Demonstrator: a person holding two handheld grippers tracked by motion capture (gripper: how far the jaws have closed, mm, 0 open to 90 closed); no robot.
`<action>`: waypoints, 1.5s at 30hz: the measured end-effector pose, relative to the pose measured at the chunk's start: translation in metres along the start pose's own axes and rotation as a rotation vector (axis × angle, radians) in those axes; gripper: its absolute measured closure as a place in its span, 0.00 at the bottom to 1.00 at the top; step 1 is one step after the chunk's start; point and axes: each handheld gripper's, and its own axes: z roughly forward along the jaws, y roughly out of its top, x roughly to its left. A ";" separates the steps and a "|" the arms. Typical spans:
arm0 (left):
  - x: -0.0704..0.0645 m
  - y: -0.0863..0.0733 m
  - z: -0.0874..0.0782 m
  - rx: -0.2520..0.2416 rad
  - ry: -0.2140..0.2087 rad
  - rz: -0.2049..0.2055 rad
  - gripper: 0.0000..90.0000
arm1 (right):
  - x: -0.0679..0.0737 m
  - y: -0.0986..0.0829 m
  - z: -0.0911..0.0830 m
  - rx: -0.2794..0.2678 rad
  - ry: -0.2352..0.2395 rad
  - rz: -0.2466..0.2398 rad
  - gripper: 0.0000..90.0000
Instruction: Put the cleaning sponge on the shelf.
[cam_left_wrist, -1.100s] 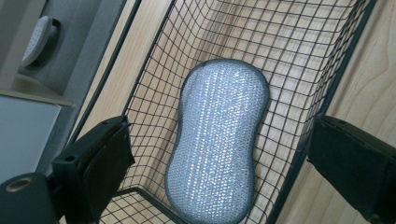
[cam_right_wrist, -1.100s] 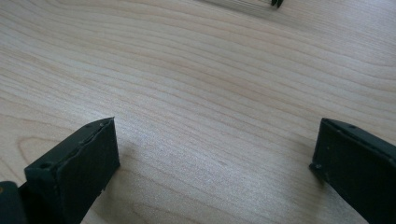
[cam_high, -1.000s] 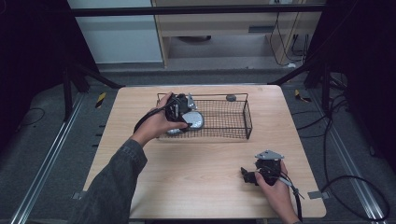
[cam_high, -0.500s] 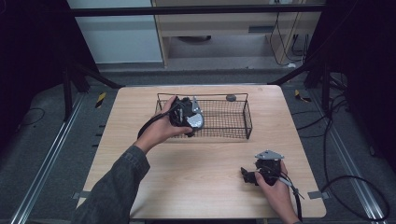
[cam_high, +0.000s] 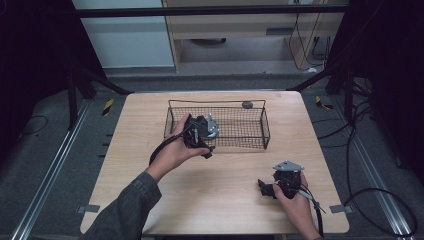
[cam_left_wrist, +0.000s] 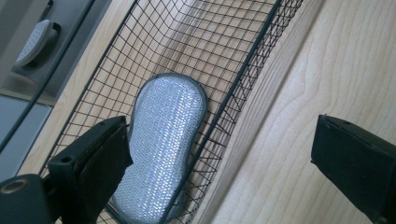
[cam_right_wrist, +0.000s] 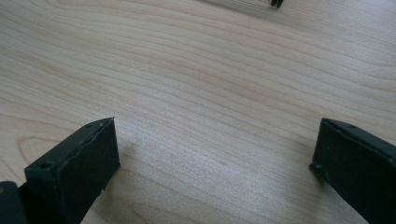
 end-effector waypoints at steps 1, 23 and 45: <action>-0.002 -0.001 0.000 -0.010 0.001 -0.010 0.04 | 0.000 0.000 0.000 0.000 0.000 0.000 0.01; -0.024 -0.043 -0.019 -0.094 0.027 -0.164 0.05 | 0.000 0.000 0.000 0.000 -0.001 0.000 0.01; -0.026 -0.100 -0.042 -0.114 0.060 -0.319 0.04 | 0.001 0.000 0.000 0.001 -0.002 0.004 0.01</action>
